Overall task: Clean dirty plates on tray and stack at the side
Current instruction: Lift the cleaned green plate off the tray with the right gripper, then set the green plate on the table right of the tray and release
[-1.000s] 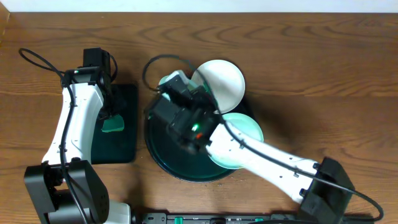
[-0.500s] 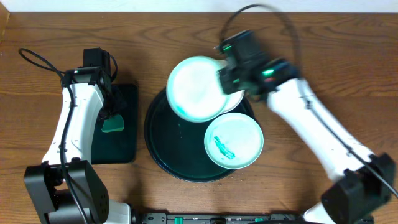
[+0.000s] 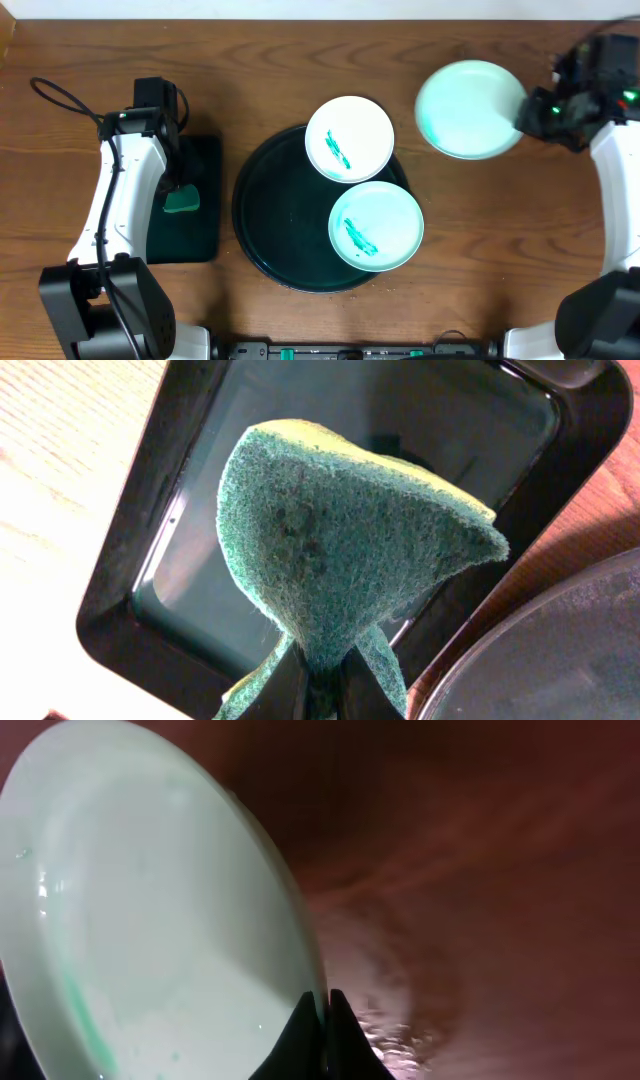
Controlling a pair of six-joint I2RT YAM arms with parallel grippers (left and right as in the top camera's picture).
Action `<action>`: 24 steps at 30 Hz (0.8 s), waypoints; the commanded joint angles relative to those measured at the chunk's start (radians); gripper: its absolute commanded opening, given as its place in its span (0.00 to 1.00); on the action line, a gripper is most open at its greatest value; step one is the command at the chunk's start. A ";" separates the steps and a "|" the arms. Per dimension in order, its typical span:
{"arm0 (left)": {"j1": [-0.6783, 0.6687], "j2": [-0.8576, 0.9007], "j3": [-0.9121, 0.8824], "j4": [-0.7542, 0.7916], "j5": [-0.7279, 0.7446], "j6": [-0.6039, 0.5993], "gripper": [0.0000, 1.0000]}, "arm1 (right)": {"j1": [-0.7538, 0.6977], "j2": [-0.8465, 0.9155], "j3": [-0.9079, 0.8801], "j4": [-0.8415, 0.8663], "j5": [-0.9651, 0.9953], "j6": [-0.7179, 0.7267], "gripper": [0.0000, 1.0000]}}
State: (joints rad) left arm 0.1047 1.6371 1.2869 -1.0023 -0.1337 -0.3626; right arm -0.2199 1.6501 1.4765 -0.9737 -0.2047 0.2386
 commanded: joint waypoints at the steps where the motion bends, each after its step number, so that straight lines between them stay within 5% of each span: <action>1: 0.003 -0.023 -0.013 -0.003 -0.004 0.010 0.07 | -0.047 0.025 -0.099 0.028 -0.002 0.015 0.01; 16: 0.002 -0.023 -0.013 -0.002 -0.004 0.010 0.07 | -0.066 0.031 -0.536 0.498 -0.002 0.013 0.02; 24: 0.003 -0.023 -0.012 -0.002 -0.004 0.010 0.07 | -0.060 0.030 -0.518 0.480 -0.063 -0.038 0.25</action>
State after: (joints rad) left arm 0.1047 1.6371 1.2869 -1.0023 -0.1333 -0.3626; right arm -0.2844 1.6825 0.9337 -0.4751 -0.2153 0.2272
